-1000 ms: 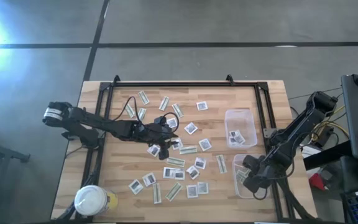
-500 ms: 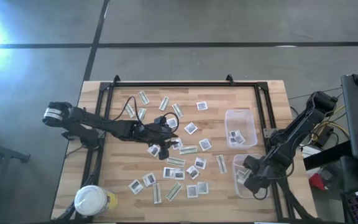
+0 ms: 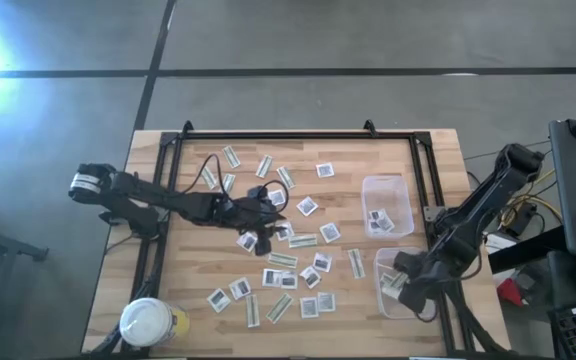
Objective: Pick & Place First Aid Supplies
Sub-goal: Put the towelette pack into the top bin
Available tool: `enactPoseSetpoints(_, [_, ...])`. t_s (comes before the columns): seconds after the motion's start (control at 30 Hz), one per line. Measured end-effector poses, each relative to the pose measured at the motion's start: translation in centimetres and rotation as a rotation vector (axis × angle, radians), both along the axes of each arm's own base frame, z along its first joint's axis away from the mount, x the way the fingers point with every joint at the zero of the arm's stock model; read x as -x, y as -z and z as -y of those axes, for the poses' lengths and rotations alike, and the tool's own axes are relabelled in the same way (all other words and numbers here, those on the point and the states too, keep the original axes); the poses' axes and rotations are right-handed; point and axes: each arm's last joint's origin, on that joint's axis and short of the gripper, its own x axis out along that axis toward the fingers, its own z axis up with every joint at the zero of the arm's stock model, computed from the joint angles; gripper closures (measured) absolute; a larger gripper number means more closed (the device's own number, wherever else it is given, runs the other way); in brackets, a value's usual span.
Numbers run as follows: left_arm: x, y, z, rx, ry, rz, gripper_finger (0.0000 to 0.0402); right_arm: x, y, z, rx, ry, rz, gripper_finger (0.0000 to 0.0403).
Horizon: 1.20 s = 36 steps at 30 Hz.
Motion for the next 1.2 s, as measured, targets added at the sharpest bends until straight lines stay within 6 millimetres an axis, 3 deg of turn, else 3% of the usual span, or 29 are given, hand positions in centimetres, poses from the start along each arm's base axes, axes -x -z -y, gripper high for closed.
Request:
enactPoseSetpoints(0.27, [0.5, 0.7, -0.8, -0.067, -0.056, -0.096, 0.0278, -1.1, -4.5, 0.4, 0.178, 0.003, 0.433, 0.0282])
enactPoseSetpoints(0.53, [0.7, 0.9, -1.4, -0.18, -0.082, -0.138, 0.0278, -1.5, -8.9, 1.2, 0.541, -0.129, 0.787, 0.0291])
enactPoseSetpoints(0.87, [0.0, 3.1, -3.5, -0.192, -0.156, -0.233, 0.0278, -2.4, -11.7, 1.1, 0.93, -0.19, 0.943, 0.0287])
enactPoseSetpoints(1.03, [-0.4, 4.3, -4.2, -0.192, -0.177, -0.272, 0.0278, -2.7, -12.0, 1.4, 1.063, -0.054, 0.946, 0.0282])
enactPoseSetpoints(1.2, [-0.6, 5.1, -4.4, -0.192, -0.182, -0.297, 0.0273, -3.2, -11.6, 1.4, 1.09, -0.044, 0.926, 0.0286])
